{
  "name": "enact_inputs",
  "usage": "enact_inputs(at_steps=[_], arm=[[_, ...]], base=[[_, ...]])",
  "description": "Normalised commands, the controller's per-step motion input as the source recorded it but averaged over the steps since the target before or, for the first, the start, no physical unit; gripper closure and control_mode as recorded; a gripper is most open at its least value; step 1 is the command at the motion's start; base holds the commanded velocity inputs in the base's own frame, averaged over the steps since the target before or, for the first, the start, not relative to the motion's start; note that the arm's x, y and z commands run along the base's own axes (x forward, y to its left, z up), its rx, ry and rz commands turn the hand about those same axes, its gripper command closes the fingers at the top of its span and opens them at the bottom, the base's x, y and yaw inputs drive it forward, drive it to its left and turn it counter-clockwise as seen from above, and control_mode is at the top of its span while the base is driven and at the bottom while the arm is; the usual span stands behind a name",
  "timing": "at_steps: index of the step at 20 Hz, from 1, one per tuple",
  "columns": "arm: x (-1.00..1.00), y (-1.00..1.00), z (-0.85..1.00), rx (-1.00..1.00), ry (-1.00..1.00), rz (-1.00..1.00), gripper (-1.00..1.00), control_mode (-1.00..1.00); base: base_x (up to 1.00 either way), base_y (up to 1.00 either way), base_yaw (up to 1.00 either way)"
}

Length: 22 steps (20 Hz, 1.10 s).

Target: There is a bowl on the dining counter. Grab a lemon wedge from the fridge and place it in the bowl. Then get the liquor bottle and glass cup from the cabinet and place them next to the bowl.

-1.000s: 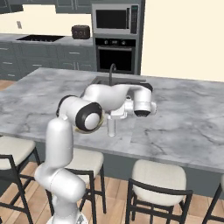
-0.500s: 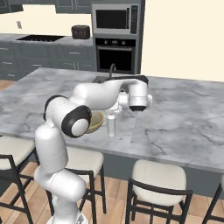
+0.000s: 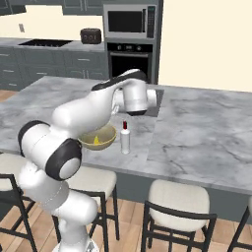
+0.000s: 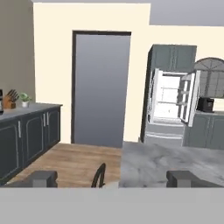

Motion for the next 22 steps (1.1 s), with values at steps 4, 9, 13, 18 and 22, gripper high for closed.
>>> enact_inputs(at_steps=[4,9,13,18,22], arm=[[-0.47,0.83,0.23,-0.16,0.07,-0.34,-1.00,-1.00],[-0.37,0.75,0.02,-0.16,0.14,-0.43,-1.00,-1.00],[-0.23,0.52,0.00,-0.15,0.24,-0.53,-1.00,-1.00],[-0.30,0.10,0.01,-0.13,0.31,-0.59,-1.00,-1.00],[-0.40,-0.01,0.01,-0.11,0.29,-0.59,-1.00,-1.00]], base=[[0.00,0.00,0.00],[0.00,0.00,0.00],[0.00,0.00,0.00],[0.00,0.00,0.00],[0.00,0.00,0.00]])
